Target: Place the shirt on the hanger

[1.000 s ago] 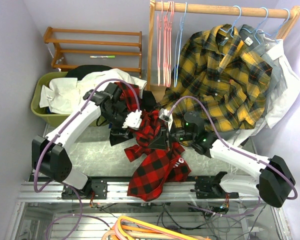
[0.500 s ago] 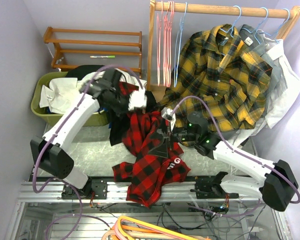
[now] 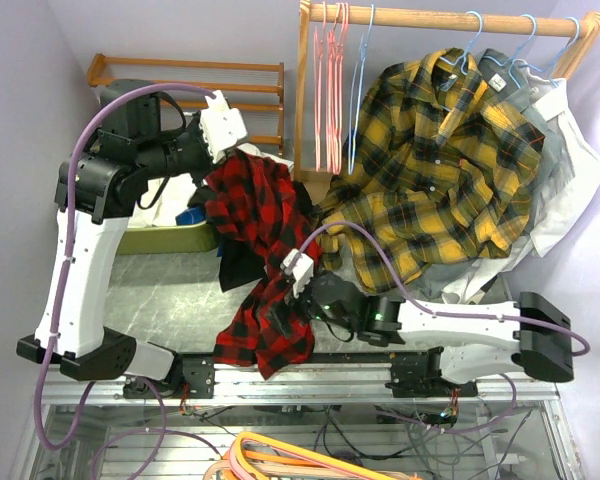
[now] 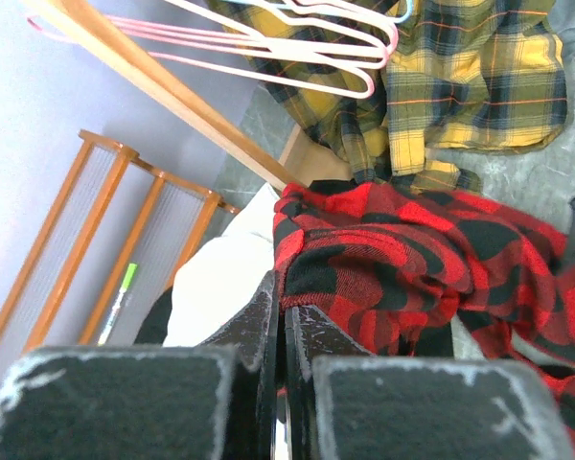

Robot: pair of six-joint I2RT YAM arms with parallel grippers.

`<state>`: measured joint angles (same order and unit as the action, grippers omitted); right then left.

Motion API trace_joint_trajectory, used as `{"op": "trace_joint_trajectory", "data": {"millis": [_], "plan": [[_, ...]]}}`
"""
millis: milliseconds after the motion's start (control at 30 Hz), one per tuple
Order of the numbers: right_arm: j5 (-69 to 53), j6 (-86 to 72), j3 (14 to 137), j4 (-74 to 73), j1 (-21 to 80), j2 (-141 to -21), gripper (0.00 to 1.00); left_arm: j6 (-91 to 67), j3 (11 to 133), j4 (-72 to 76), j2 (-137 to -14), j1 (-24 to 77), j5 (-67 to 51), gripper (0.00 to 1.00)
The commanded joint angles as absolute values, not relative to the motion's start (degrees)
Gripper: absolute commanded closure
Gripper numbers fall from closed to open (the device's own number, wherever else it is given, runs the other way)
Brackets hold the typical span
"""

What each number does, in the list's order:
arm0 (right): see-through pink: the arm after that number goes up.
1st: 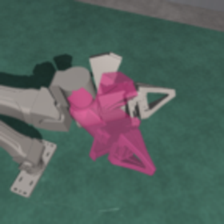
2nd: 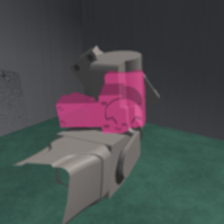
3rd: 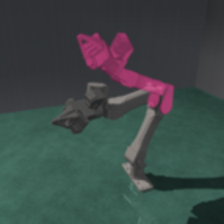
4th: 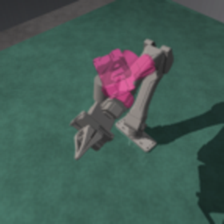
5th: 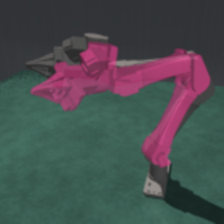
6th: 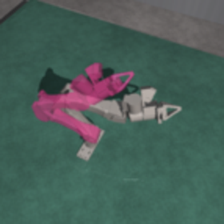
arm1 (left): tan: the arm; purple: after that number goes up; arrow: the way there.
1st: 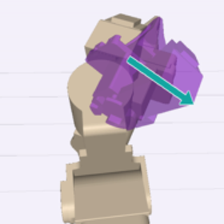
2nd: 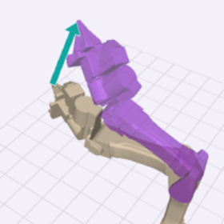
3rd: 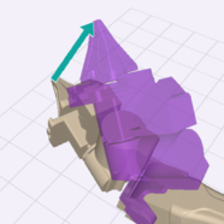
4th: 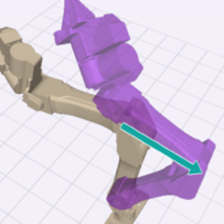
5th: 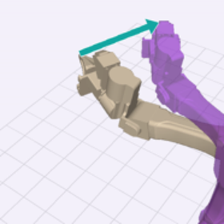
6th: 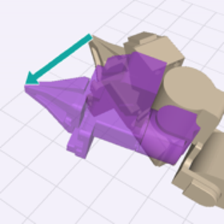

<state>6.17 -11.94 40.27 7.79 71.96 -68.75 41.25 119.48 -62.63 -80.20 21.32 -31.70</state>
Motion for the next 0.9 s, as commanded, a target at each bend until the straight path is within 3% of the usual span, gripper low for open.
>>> {"op": "trace_joint_trajectory", "data": {"millis": [0, 133, 200, 233, 267, 300, 333, 367, 467, 633, 800, 833, 867], "plan": [[37.0, -14.8, 44.3, 4.0, 73.7, -76.0, 0.00, 36.2, 121.8, -63.7, -80.9, 21.4, -29.5, 0.93], [45.6, -16.7, 46.8, 4.7, 74.0, -81.6, 0.00, 35.4, 123.3, -64.7, -80.4, 21.4, -29.9, 0.93], [47.1, -16.1, 47.4, 6.3, 73.9, -83.5, 0.10, 35.4, 124.2, -65.4, -80.3, 21.4, -29.7, 0.93], [47.5, -16.1, 47.9, 6.5, 73.9, -84.2, 0.20, 35.5, 124.9, -65.8, -80.2, 21.4, -29.7, 0.93], [47.5, -15.9, 48.3, 6.7, 73.9, -84.8, 0.35, 35.6, 125.8, -66.4, -80.1, 21.4, -29.5, 0.93], [47.3, -15.5, 48.3, 7.1, 73.9, -84.8, 0.67, 35.6, 126.6, -66.9, -80.0, 21.4, -28.9, 0.93], [47.5, -15.1, 48.3, 7.2, 73.9, -84.4, 0.93, 35.4, 127.6, -67.2, -79.9, 21.4, -27.8, 0.93], [48.4, -15.0, 48.3, 6.3, 73.8, -83.6, 1.00, 34.7, 128.5, -67.3, -79.8, 21.3, -26.2, 0.93], [50.9, -13.8, 46.9, 2.8, 70.7, -78.0, 1.00, 33.8, 131.8, -68.1, -79.6, 21.4, -20.4, 0.93], [41.6, -14.9, 41.4, 1.2, 49.8, -67.4, 1.00, 33.9, 138.2, -71.2, -79.5, 23.7, -16.4, 0.93], [39.3, -12.5, 42.0, 6.3, 38.8, -68.6, 1.00, 33.2, 143.3, -73.0, -79.5, 24.5, -16.5, 0.93], [38.3, -11.7, 42.8, 7.2, 38.5, -69.1, 0.83, 33.1, 143.6, -72.9, -79.4, 24.5, -16.3, 0.93], [36.7, -11.4, 43.7, 7.6, 38.7, -69.0, 0.56, 32.9, 143.2, -72.6, -79.3, 24.5, -16.1, 0.93]]}}
